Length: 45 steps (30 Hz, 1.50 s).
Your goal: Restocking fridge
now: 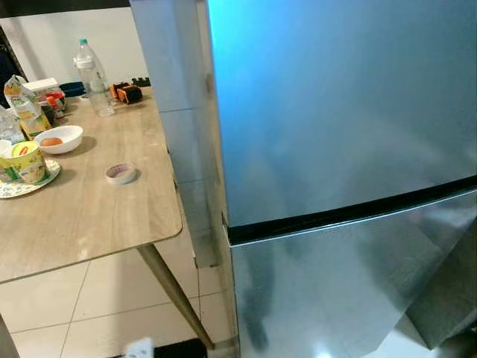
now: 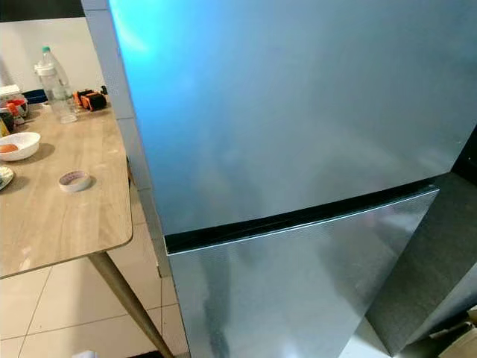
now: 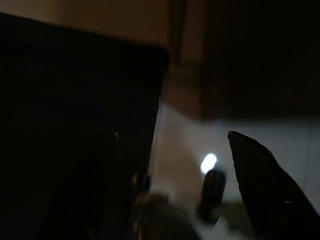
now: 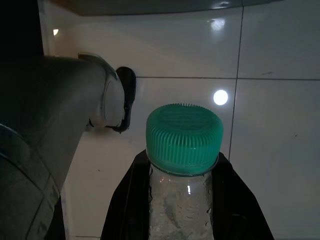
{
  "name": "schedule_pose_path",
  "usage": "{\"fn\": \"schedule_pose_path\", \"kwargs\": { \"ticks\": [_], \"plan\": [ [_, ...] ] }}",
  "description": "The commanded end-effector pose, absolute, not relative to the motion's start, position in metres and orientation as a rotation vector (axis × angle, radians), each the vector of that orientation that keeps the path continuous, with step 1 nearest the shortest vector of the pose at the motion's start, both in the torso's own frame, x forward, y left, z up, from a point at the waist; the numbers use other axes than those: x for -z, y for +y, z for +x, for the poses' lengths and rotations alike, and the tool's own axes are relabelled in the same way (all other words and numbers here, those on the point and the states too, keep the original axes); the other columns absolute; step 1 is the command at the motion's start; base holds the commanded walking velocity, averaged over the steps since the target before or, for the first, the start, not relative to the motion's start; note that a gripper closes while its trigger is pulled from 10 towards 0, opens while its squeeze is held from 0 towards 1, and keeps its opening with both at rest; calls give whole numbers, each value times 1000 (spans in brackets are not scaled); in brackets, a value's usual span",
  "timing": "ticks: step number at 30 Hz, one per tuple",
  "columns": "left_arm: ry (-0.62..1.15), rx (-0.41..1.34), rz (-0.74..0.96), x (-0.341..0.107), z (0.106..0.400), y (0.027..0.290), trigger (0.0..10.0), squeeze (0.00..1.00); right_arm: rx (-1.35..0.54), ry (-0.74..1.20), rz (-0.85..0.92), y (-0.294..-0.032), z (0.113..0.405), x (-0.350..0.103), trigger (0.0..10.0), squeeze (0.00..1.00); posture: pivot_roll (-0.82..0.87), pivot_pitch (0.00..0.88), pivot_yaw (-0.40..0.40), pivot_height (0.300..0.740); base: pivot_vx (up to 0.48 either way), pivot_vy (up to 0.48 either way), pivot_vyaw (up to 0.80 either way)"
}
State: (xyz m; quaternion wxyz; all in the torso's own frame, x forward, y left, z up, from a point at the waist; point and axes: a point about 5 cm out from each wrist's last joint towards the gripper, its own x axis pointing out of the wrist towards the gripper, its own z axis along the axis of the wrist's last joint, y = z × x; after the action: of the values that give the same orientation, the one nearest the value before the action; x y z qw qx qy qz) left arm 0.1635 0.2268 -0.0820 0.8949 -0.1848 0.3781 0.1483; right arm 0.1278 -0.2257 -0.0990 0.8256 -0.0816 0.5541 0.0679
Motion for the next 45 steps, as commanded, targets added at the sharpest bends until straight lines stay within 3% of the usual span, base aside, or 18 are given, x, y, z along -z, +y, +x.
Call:
{"fn": "schedule_pose_path", "kwargs": {
  "ticks": [1,7,12,18,24,27,31,39,45],
  "plan": [
    [676,-333,-436,71,175,241,10000,0,-148,1183,-174,-226,126,99,10000,0,-98,0,8,734,0,0,0],
    [432,-223,-590,44,201,262,10000,0,-149,1188,-179,-228,125,99,10000,0,-92,0,1,734,0,0,0],
    [259,27,-699,19,219,268,10000,0,-149,1189,-182,-229,125,99,10000,0,-91,0,0,734,0,0,0],
    [206,546,-651,-8,228,252,10000,0,-151,1192,-185,-228,124,100,10000,0,-88,0,0,734,0,0,0],
    [205,815,-541,-27,237,234,10000,0,-153,1197,-192,-229,123,100,10000,0,-88,0,-4,734,0,0,0],
    [208,850,-526,-29,238,231,10000,0,-153,1198,-193,-229,123,100,10000,0,-88,0,-4,734,0,0,0],
    [156,1073,-451,-60,243,218,10000,0,-148,1198,-195,-231,123,99,10000,0,-94,0,-4,734,0,0,0],
    [170,1229,-400,-74,247,197,10000,0,-142,1197,-200,-231,123,99,10000,0,-96,0,-1,734,0,0,0],
    [146,1236,-345,-80,258,179,10000,0,-137,1193,-203,-231,125,99,10000,0,-96,0,-1,734,0,0,0]
  ]
}}
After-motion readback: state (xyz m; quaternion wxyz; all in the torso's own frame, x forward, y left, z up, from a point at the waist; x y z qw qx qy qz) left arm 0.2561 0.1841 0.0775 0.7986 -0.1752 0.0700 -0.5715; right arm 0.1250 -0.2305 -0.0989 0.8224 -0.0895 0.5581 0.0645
